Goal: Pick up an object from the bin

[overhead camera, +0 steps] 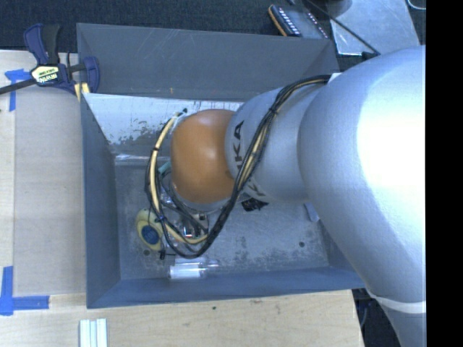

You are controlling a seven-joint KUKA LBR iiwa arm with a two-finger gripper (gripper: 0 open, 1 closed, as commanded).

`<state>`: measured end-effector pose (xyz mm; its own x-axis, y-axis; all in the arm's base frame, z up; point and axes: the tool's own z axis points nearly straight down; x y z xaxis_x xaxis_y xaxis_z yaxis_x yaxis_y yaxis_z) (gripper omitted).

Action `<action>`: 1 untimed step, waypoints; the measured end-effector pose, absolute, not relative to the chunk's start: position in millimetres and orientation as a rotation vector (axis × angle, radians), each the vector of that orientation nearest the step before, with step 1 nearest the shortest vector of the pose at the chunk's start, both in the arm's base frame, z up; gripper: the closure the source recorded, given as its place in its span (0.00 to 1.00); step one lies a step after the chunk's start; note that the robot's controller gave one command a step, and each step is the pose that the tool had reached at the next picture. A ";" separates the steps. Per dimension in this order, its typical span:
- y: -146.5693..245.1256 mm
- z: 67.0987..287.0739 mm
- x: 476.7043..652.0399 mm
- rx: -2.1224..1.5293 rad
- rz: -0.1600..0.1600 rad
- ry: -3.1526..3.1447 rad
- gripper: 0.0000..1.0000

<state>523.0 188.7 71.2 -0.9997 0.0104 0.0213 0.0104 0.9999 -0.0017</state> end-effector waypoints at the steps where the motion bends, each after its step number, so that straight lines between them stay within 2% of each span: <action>1: 185.8 75.4 519.3 -0.301 -0.011 -3.126 1.00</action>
Offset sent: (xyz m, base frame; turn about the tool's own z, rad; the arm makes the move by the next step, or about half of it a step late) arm 0.0000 0.0000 0.0000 0.0000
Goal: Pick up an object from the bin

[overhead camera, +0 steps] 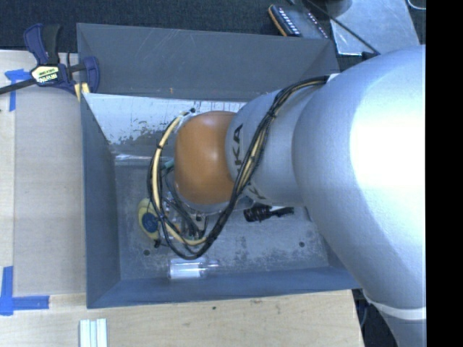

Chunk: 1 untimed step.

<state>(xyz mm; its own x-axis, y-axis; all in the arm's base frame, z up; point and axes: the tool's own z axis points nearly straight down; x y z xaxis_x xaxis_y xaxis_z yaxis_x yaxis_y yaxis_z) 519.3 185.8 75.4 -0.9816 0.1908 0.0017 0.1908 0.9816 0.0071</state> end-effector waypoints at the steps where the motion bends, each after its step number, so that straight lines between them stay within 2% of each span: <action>1: 185.7 75.4 519.4 -0.302 -0.012 -3.126 1.00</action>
Offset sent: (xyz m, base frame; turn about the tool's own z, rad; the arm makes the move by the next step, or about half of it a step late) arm -0.0318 -0.0046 0.1569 -0.0402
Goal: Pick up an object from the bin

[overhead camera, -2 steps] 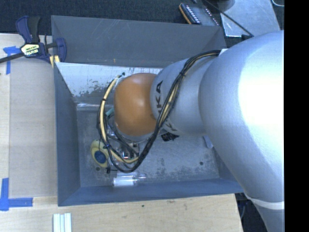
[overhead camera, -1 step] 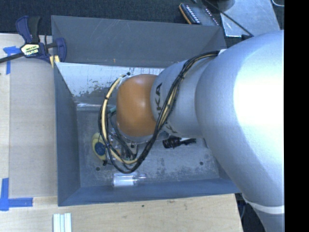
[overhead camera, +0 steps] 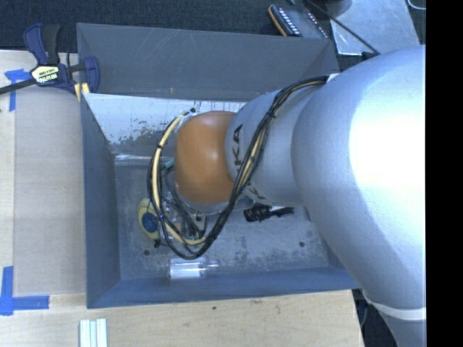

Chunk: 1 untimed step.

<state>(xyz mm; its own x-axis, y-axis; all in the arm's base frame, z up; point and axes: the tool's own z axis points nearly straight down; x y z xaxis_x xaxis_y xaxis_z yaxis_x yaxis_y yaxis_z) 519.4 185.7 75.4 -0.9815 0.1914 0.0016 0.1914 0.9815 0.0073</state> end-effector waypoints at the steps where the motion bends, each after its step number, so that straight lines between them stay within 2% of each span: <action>1: 180.2 164.5 499.2 -0.268 -0.005 -3.126 1.00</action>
Offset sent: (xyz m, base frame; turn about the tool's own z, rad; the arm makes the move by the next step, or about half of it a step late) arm 0.0107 0.0091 0.0976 -0.0400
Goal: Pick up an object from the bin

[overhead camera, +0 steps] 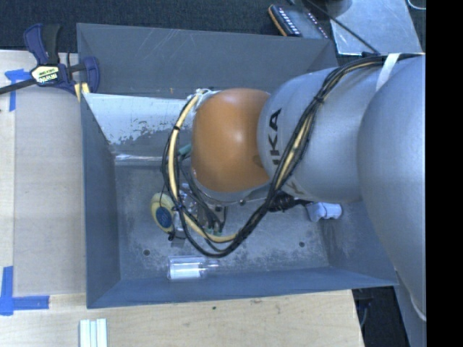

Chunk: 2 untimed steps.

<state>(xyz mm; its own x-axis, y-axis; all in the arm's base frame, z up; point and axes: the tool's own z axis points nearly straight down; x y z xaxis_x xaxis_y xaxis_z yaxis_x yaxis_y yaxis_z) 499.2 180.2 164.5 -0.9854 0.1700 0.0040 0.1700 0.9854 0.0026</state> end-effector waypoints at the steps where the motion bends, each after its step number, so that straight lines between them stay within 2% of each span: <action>1: 193.0 177.9 527.5 -0.244 -0.014 -3.137 1.00; 2: 171.4 169.0 520.1 -0.249 -0.003 -3.127 1.00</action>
Offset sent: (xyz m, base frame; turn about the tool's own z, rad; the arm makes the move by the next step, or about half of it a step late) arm 0.0209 -0.0073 0.0050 -0.0133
